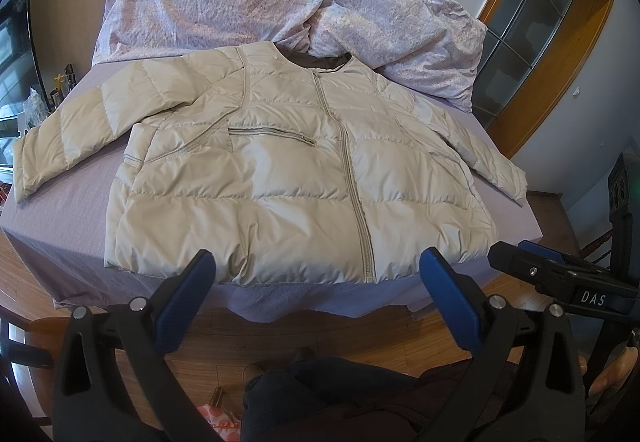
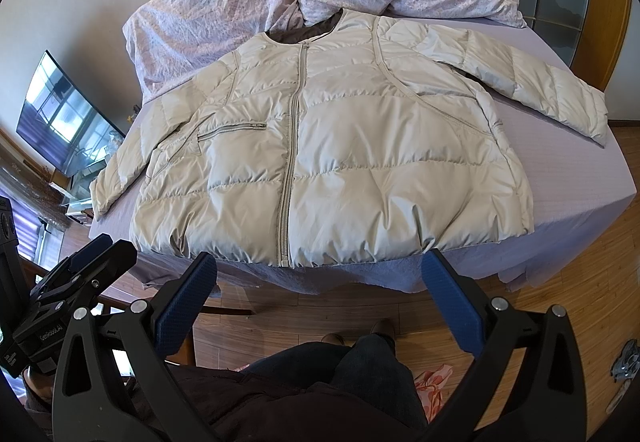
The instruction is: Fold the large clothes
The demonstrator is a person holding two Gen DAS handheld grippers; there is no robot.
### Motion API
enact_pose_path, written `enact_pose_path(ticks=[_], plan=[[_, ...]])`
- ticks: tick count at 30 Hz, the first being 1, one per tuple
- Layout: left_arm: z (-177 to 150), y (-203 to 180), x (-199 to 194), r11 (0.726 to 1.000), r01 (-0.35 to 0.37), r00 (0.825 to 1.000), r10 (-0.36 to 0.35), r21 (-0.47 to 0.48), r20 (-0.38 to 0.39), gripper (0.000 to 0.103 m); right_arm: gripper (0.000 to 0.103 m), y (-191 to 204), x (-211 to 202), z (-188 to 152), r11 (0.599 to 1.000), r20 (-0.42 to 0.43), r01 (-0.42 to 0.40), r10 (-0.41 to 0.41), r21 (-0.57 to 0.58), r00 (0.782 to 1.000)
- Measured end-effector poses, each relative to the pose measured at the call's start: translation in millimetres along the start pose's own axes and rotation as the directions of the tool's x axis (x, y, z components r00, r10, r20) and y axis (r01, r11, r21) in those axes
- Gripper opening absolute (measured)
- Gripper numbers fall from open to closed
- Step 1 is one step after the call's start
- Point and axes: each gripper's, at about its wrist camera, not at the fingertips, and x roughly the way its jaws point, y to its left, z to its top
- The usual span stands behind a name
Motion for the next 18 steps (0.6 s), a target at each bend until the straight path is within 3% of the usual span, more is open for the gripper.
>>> enact_pose_path(ticks=[18], plan=[[0.0, -0.1, -0.1, 1.000, -0.001, 1.000, 0.001, 0.001, 0.001, 0.101, 0.102, 0.6, 0.7, 1.1, 1.000, 0.001, 0.000, 0.000, -0.001, 1.000]])
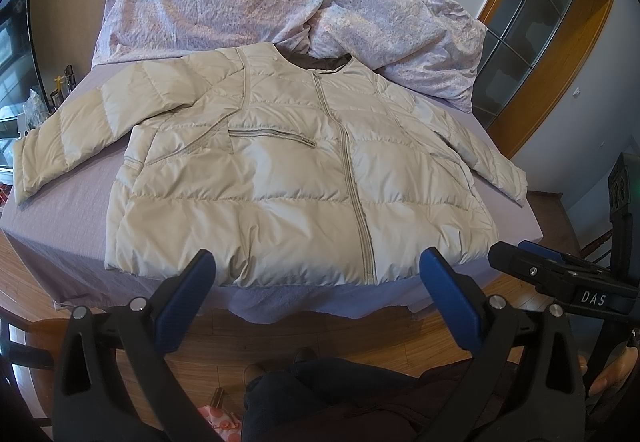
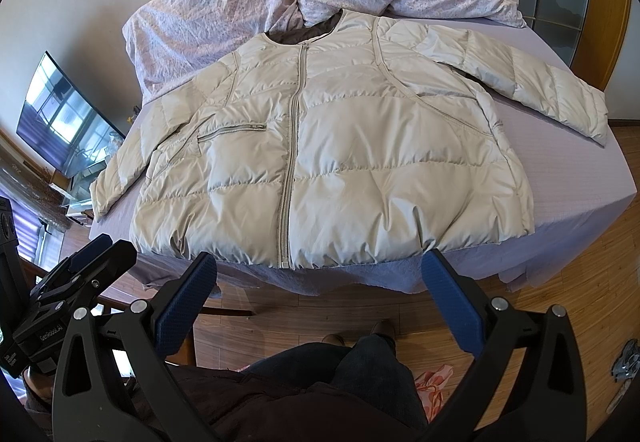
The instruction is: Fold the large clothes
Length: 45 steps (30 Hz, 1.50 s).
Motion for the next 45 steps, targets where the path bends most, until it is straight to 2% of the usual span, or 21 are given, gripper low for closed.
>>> enact_pose_path(ticks=[13, 18, 22, 25, 30, 33, 34, 36, 40, 45], plan=[[1, 0, 1, 1.000, 0.000, 1.000, 0.000, 0.001, -0.004, 0.101, 0.102, -2, 1, 6, 1.000, -0.002, -0.002, 0.002, 0.002, 1.000], [10, 6, 6, 1.000, -0.016, 1.000, 0.016, 0.000, 0.000, 0.101, 0.102, -14, 10, 19, 0.999, 0.017, -0.008, 0.007, 0.039, 1.000], [30, 9, 27, 0.999, -0.045, 0.999, 0.045, -0.007, 0.004, 0.101, 0.102, -43, 16, 42, 0.995, 0.086, -0.002, -0.007, 0.103, 0.996], [41, 7, 35, 0.998, -0.063, 0.998, 0.063, -0.011, 0.001, 0.101, 0.102, -72, 22, 61, 0.990, 0.149, 0.044, -0.065, 0.138, 0.987], [61, 6, 58, 0.994, -0.103, 0.994, 0.102, -0.023, -0.026, 0.101, 0.102, -135, 36, 92, 0.961, 0.149, 0.096, -0.138, 0.258, 0.979], [72, 4, 70, 0.993, -0.115, 0.993, 0.113, -0.028, -0.043, 0.101, 0.102, -188, 46, 113, 0.923, 0.140, 0.159, -0.219, 0.350, 0.966], [74, 3, 74, 0.992, -0.120, 0.992, 0.119, -0.030, -0.047, 0.101, 0.101, -214, 50, 121, 0.899, 0.128, 0.202, -0.270, 0.389, 0.954], [78, 1, 82, 0.990, -0.135, 0.990, 0.133, -0.037, -0.056, 0.101, 0.094, -246, 53, 129, 0.867, 0.107, 0.240, -0.315, 0.437, 0.943], [88, 0, 94, 0.987, -0.150, 0.986, 0.145, -0.060, -0.078, 0.101, 0.086, -331, 58, 142, 0.763, 0.028, 0.337, -0.421, 0.551, 0.907], [95, -6, 108, 0.983, -0.174, 0.979, 0.166, -0.060, -0.116, 0.101, 0.081, -416, 61, 142, 0.633, -0.071, 0.398, -0.477, 0.664, 0.876]])
